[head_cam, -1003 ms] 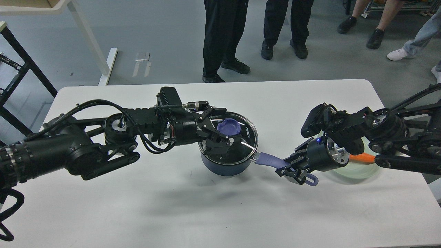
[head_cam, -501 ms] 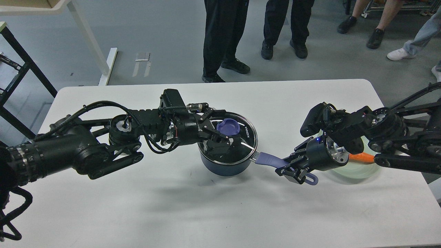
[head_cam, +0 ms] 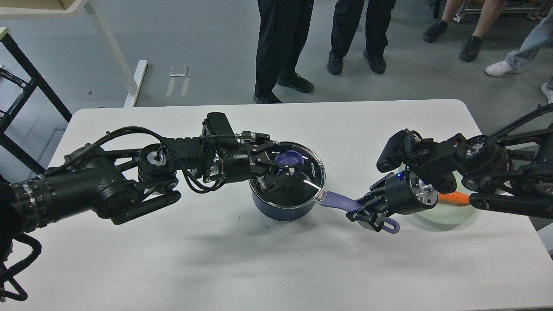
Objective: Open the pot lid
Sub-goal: 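Grasp the purple knob of the glass lid with the left gripper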
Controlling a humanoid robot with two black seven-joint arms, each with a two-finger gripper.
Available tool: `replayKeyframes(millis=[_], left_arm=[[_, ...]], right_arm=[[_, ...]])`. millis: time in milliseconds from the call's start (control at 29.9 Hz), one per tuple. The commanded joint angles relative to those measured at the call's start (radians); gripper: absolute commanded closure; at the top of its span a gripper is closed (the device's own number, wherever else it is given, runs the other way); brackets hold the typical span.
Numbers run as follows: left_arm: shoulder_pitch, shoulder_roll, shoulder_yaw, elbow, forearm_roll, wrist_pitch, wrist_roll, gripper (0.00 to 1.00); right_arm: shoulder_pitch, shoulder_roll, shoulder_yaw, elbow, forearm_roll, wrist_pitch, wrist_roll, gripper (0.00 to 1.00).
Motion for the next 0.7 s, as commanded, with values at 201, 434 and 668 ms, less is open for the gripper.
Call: replayKeyframes(millis=[201, 434, 668], left_arm=[[-0.031, 0.031, -0.008, -0.022, -0.042, -0.003, -0.021, 0.57], [-0.033, 0.037, 0.001, -0.022, -0.055, -0.003, -0.022, 0.57], [-0.030, 0.036, 0.001, -0.024, -0.055, -0.004, -0.024, 0.48]], right_arm=[[0.002, 0.000, 0.000, -0.002, 0.000, -0.001, 0.000, 0.75], [0.002, 0.002, 0.000, -0.002, 0.000, -0.001, 0.000, 0.75], [0.001, 0.000, 0.000, -0.002, 0.000, -0.001, 0.000, 0.75]])
